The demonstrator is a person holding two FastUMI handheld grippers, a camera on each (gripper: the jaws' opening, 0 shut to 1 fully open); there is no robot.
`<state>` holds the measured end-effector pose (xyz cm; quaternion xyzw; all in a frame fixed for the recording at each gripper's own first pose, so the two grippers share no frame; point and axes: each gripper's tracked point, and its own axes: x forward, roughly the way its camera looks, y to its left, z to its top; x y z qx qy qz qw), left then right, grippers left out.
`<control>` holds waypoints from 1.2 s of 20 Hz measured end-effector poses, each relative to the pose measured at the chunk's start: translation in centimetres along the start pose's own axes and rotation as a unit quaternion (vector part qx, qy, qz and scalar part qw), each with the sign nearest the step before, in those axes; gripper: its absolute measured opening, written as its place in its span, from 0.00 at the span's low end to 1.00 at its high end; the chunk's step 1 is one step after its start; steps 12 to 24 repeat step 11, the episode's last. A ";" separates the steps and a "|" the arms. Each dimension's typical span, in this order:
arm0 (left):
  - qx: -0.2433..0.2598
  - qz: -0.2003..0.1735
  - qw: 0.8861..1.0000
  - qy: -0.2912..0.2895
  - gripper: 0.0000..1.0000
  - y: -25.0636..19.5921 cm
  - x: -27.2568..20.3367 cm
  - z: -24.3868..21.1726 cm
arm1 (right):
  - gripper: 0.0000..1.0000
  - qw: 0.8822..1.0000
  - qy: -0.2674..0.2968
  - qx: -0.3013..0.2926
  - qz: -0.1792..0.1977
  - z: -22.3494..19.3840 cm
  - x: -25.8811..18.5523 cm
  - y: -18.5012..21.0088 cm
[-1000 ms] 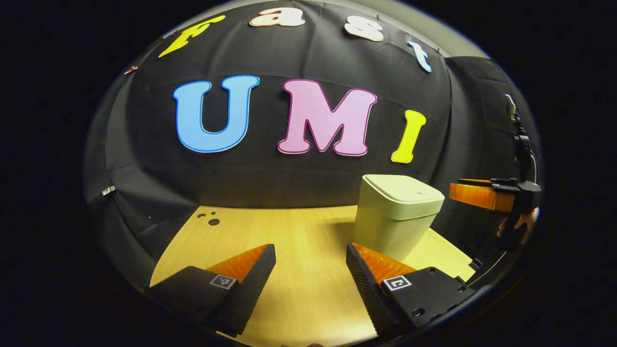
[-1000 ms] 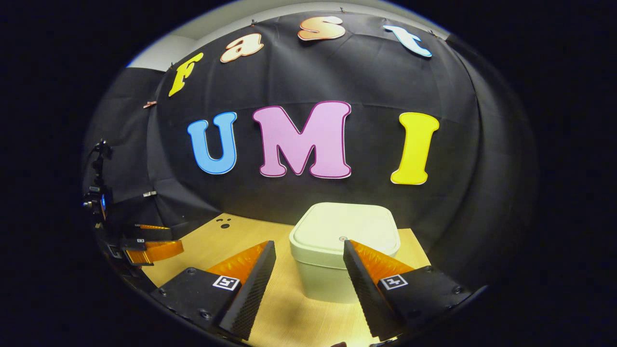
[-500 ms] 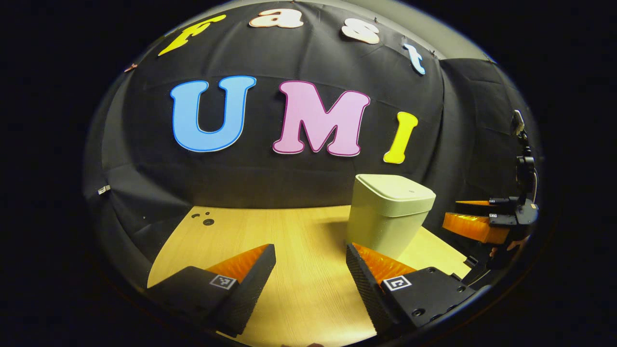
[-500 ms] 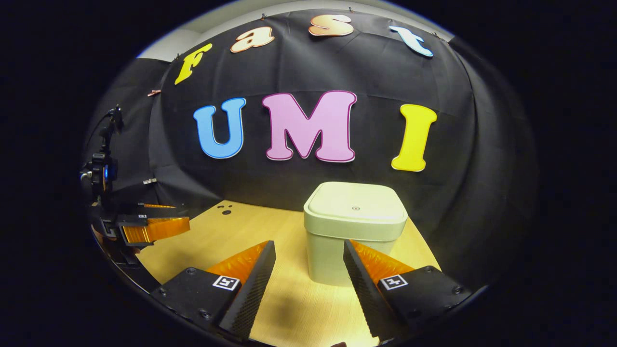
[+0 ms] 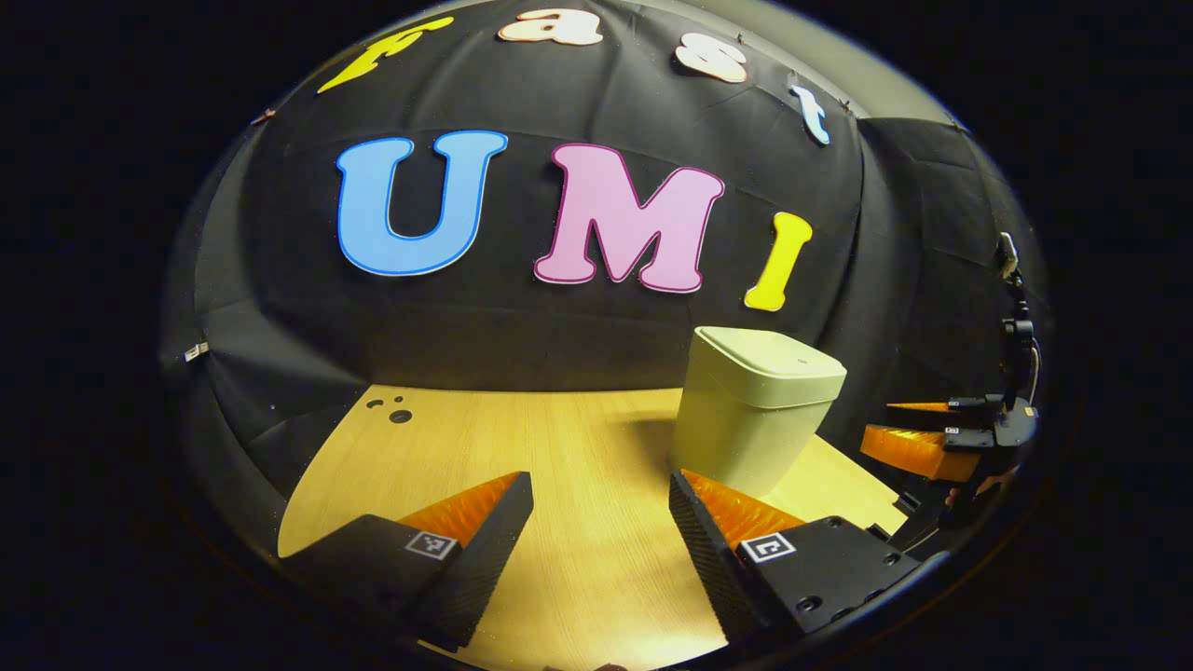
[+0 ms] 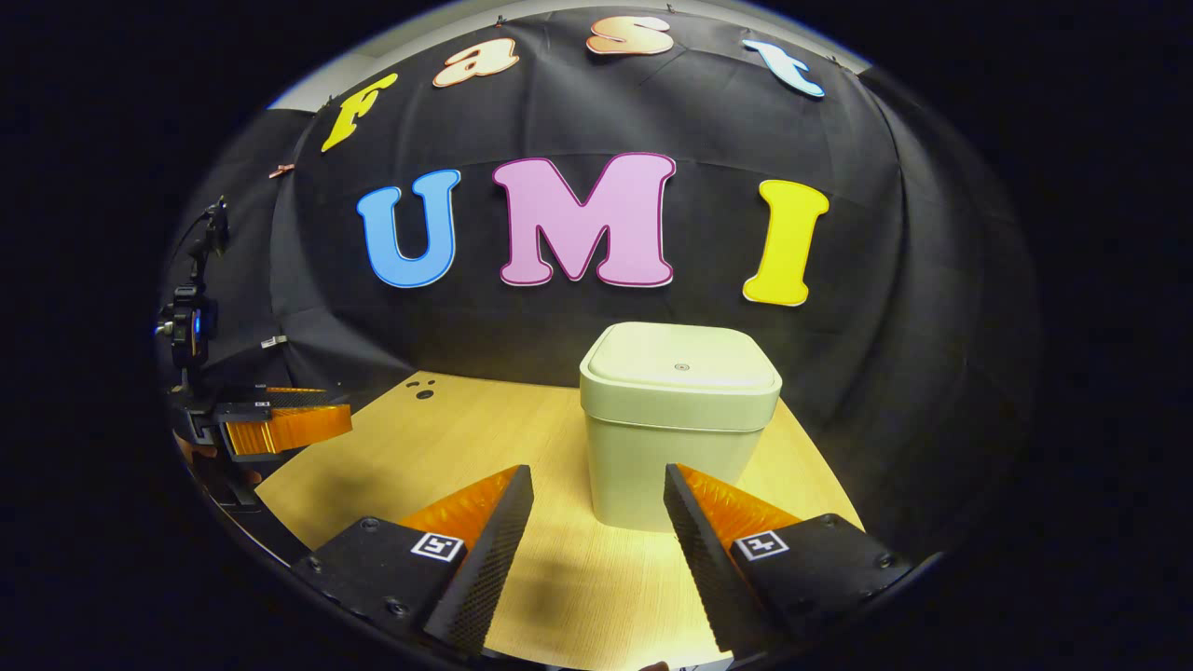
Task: Press the lid of the desktop garbage bin to open it, pick up the crumpled paper on the desktop and throw it into the bin, then pick up the pop can on the desktop and drop it into the bin, and finally close the garbage bin lid.
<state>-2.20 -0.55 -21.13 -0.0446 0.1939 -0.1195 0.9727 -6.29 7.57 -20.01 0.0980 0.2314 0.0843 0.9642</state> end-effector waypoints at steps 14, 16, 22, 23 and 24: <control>0.002 0.019 1.000 -0.012 0.94 -0.6 1.2 1.1 | 0.89 1.000 -0.008 -0.004 0.008 0.5 1.8 -1.4; 0.002 0.019 1.000 -0.012 0.94 -0.6 1.2 1.1 | 0.89 1.000 -0.008 -0.004 0.008 0.5 1.8 -1.4; 0.002 0.019 1.000 -0.012 0.94 -0.6 1.2 1.1 | 0.89 1.000 -0.008 -0.004 0.008 0.5 1.8 -1.4; 0.002 0.019 1.000 -0.012 0.94 -0.6 1.2 1.1 | 0.89 1.000 -0.008 -0.004 0.008 0.5 1.8 -1.4; 0.002 0.019 1.000 -0.012 0.94 -0.6 1.2 1.1 | 0.89 1.000 -0.008 -0.004 0.008 0.5 1.8 -1.4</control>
